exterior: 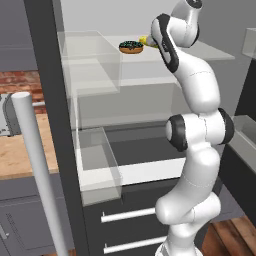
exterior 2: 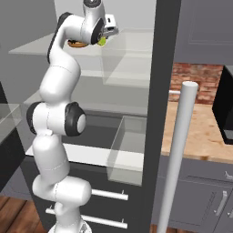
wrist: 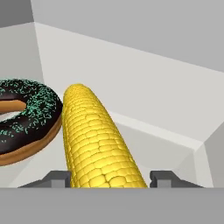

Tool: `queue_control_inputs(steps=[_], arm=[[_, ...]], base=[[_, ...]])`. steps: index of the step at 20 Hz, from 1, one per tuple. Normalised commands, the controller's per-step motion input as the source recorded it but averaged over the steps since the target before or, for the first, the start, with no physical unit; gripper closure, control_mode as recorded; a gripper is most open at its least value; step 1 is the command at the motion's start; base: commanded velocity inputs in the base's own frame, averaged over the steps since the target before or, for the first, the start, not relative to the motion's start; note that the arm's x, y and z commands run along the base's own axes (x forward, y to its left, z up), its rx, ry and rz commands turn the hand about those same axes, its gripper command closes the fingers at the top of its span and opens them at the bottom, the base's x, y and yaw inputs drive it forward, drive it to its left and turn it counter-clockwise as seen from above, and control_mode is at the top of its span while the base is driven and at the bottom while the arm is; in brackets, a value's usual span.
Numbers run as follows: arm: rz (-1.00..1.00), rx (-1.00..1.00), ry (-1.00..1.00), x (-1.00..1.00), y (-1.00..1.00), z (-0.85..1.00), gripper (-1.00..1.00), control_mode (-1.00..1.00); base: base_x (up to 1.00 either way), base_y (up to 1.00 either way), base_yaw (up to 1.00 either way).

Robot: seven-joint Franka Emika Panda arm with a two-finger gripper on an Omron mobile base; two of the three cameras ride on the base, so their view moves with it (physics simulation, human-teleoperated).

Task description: Pick corn from the fridge and place it on the plate on the counter.

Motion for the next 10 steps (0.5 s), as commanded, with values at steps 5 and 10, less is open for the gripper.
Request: queue_control_inputs(steps=[5, 10], arm=[[0.0, 0.0, 0.0, -0.13, 0.0, -0.09, 1.0, -1.0], [0.0, 0.0, -0.02, -0.55, -0.01, -0.05, 1.0, -1.0]], base=[[0.0, 0.0, 0.0], [0.0, 0.0, 0.0]])
